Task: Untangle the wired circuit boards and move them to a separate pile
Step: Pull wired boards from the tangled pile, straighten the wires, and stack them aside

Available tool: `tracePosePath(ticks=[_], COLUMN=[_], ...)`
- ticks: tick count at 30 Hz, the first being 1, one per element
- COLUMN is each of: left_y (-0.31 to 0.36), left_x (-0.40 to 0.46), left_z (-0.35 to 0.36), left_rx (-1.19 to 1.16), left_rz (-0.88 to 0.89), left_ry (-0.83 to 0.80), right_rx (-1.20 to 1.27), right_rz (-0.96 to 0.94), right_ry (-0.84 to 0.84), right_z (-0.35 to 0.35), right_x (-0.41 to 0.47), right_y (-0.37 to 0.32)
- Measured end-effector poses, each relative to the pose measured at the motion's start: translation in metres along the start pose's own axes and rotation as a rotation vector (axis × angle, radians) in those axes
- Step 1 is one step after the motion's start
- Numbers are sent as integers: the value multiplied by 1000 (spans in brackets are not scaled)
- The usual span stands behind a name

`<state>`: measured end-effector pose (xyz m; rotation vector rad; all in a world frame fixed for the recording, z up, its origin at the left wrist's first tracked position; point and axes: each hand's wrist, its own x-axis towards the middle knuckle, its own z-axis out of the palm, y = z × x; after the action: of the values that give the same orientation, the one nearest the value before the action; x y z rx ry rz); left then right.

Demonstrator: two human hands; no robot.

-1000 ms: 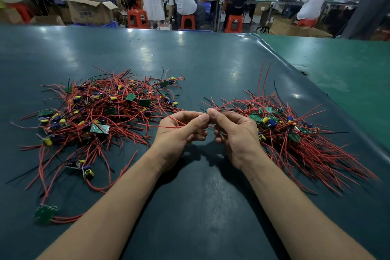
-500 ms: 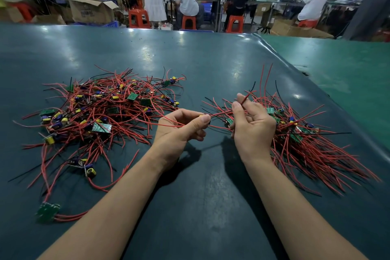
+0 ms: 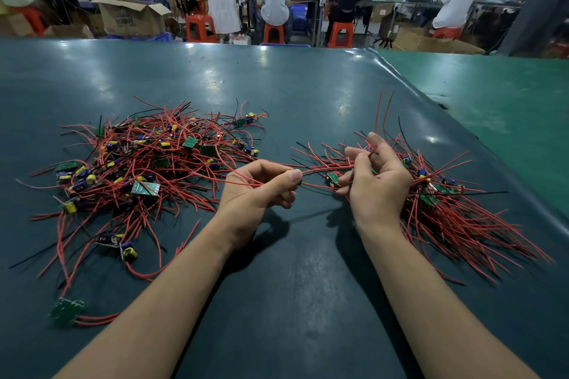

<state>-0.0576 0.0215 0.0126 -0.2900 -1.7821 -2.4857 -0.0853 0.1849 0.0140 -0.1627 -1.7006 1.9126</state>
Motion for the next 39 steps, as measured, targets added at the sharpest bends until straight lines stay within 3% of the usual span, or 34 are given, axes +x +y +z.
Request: tracePosePath(ticks=[6, 9, 12, 15, 17, 23, 33, 39], left_y=[0, 1, 1, -2, -2, -3, 0, 2], left_x=[0, 3, 5, 2, 1, 1, 0, -1], left_z=[0, -1, -3, -1, 1, 2, 4, 4], left_rx=[-7, -54, -78, -7, 26, 77, 18, -21], left_rz=[9, 37, 42, 28, 20, 15, 34, 61], left_ry=[10, 96, 157, 77, 29, 22, 12, -21], right_rx=[28, 192, 209, 131, 150, 167, 260, 206], right_rz=[-60, 102, 318, 350, 359, 368, 178, 27], right_ry=[-4, -52, -259, -518, -564, -502, 2, 83], right_z=[-1, -1, 2, 6, 7, 6, -2, 0], right_x=[-3, -1, -7, -20, -22, -21, 1, -2], right_y=[-2, -6, -12, -10, -9, -11, -11, -12])
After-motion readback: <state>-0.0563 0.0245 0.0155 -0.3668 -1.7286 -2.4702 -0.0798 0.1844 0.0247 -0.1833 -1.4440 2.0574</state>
